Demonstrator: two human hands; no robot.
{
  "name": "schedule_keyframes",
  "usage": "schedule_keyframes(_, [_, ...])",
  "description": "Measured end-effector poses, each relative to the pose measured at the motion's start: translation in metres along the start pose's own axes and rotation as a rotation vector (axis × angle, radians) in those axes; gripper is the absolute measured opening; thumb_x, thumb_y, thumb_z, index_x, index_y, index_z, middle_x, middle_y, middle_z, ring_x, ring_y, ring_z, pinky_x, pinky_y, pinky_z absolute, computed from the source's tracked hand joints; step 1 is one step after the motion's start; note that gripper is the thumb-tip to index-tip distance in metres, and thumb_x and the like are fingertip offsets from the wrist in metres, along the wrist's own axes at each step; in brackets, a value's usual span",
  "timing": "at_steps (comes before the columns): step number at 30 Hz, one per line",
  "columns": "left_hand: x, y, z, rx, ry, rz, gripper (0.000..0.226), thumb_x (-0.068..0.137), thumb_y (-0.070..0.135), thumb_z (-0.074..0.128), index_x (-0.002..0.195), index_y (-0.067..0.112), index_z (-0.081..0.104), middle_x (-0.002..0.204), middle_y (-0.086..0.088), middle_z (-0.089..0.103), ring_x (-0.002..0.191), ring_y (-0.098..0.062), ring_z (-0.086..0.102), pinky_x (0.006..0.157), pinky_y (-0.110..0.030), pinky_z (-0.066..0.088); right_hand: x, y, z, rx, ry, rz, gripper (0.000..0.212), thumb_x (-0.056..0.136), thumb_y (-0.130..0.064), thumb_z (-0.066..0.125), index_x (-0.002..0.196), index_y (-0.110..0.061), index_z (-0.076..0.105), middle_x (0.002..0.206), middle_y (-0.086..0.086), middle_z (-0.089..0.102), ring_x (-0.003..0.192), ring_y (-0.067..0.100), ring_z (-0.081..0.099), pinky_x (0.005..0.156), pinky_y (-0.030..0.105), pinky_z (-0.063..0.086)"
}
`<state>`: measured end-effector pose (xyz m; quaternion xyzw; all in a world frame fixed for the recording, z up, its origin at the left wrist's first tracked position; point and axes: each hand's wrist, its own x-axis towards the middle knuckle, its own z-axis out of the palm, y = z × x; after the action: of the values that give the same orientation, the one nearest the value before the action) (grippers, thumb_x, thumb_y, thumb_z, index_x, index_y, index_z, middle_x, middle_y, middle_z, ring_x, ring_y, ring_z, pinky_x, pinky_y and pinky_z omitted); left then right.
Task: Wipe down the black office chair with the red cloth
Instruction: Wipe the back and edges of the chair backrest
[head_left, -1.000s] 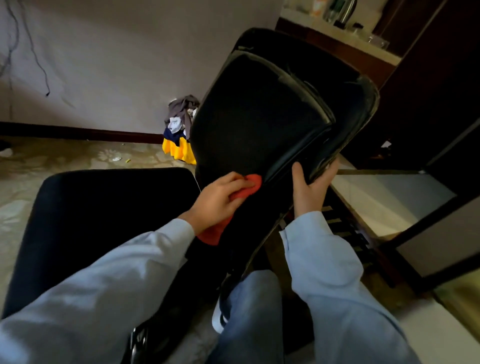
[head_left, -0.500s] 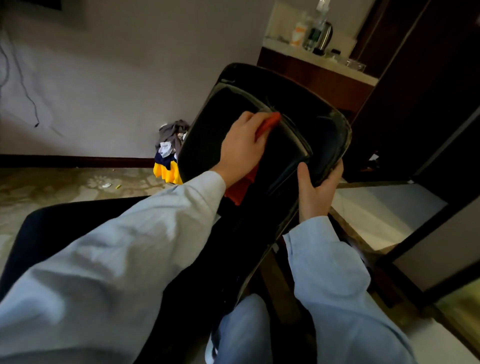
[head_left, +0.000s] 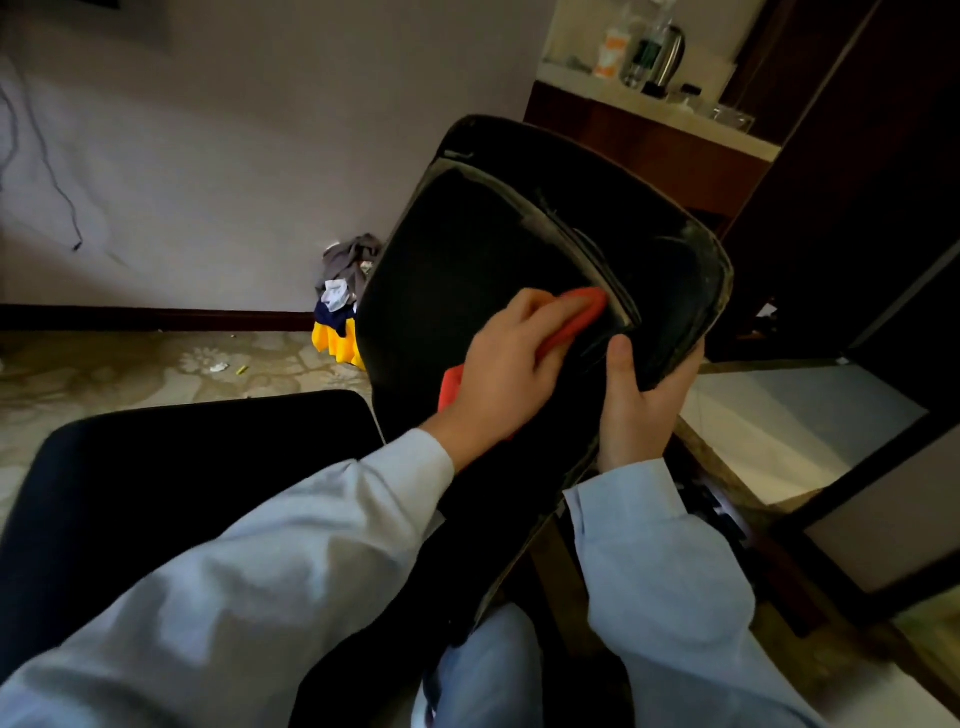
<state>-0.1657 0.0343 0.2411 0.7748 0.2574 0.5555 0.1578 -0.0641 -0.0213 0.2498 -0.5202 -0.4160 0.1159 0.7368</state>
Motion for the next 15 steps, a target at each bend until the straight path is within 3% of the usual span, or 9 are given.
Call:
schedule_keyframes(2, [-0.008,0.004,-0.005,-0.063,-0.059,0.078,0.037,0.091,0.018,0.05,0.128,0.02,0.057,0.11,-0.002,0.055,0.098,-0.011,0.055,0.084,-0.027,0.049,0.0,0.0,0.0,-0.005,-0.015,-0.018,0.064,0.092,-0.012,0.058,0.144,-0.024,0.022,0.127,-0.013,0.044,0.112,-0.005,0.048,0.088,0.002,0.038])
schedule_keyframes(5, [0.0,-0.005,-0.016,-0.142,-0.111,0.083,0.036,0.091,0.012,0.053,0.125,0.02,0.058,0.109,0.001,0.055,0.1,-0.006,0.055,0.09,-0.02,0.045,-0.001,0.001,-0.001,-0.001,-0.026,-0.017,0.067,0.091,-0.016,0.059,0.145,-0.023,0.021,0.135,-0.008,0.04,0.122,0.002,0.042,0.09,0.002,0.036])
schedule_keyframes(9, [0.041,-0.044,-0.024,-0.038,0.058,-0.159,0.039,0.084,0.026,0.049,0.119,0.015,0.062,0.105,-0.007,0.06,0.099,-0.014,0.055,0.09,-0.021,0.04,0.0,0.003,-0.002,0.007,-0.029,0.003,0.068,0.091,-0.014,0.058,0.147,-0.022,0.02,0.139,-0.006,0.037,0.127,0.006,0.038,0.092,0.003,0.033])
schedule_keyframes(12, [0.081,-0.08,-0.028,0.092,0.036,-0.308,0.053,0.078,0.047,0.038,0.119,0.023,0.061,0.112,-0.007,0.062,0.103,-0.021,0.056,0.094,-0.027,0.041,0.0,0.003,-0.002,0.013,-0.033,0.009,0.069,0.091,-0.012,0.057,0.147,-0.023,0.019,0.13,-0.012,0.038,0.119,0.0,0.039,0.085,-0.002,0.034])
schedule_keyframes(15, [0.113,-0.101,-0.027,0.123,-0.001,-0.373,0.052,0.078,0.048,0.036,0.118,0.026,0.06,0.116,-0.008,0.06,0.106,-0.025,0.057,0.098,-0.035,0.043,0.001,0.003,-0.001,0.034,-0.039,0.003,0.072,0.09,-0.014,0.06,0.146,-0.027,0.017,0.128,-0.017,0.037,0.117,-0.003,0.038,0.083,-0.006,0.032])
